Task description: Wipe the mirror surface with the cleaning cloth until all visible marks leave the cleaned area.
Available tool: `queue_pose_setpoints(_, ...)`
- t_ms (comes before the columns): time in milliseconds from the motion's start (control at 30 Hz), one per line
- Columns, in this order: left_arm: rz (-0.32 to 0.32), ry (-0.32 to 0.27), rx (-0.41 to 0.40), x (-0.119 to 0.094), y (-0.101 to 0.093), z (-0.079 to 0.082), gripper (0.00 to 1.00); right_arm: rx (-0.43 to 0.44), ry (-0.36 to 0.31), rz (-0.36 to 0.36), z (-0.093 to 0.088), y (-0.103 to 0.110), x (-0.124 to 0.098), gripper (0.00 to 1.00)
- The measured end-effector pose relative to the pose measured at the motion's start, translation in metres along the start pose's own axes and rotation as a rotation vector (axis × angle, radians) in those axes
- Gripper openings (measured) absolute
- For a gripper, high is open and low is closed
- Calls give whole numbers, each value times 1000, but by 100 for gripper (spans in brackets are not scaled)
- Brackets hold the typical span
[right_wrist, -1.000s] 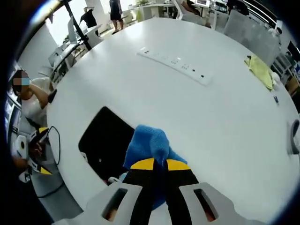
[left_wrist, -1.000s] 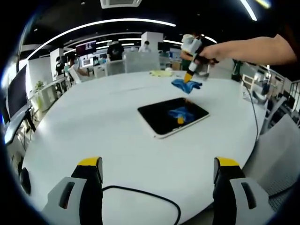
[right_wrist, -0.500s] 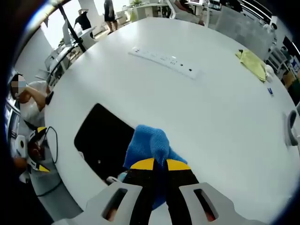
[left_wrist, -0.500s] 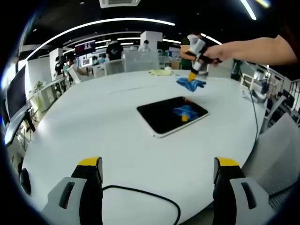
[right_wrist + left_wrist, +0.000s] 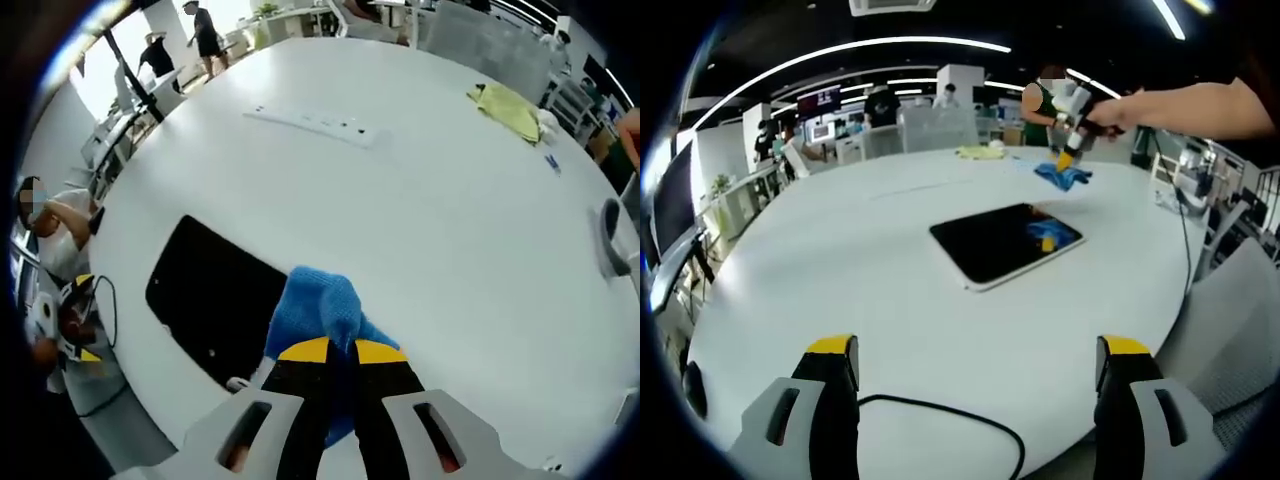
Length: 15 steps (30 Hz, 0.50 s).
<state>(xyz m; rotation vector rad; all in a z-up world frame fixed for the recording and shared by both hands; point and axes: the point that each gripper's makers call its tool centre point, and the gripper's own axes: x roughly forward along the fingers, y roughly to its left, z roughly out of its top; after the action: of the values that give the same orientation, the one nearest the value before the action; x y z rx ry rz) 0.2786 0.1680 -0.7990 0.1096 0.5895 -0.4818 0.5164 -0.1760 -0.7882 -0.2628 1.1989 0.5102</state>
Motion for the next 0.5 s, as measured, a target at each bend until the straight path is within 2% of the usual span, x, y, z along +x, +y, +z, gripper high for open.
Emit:
queue_pose_setpoints(267,1,7,6,0,0,-1,99,36,1,-8,-14,-11,-7,3)
queue_pose_setpoints(500,-3,12,12,0,-2,-2,99,53,-6,-8,-16,-16,-8,3)
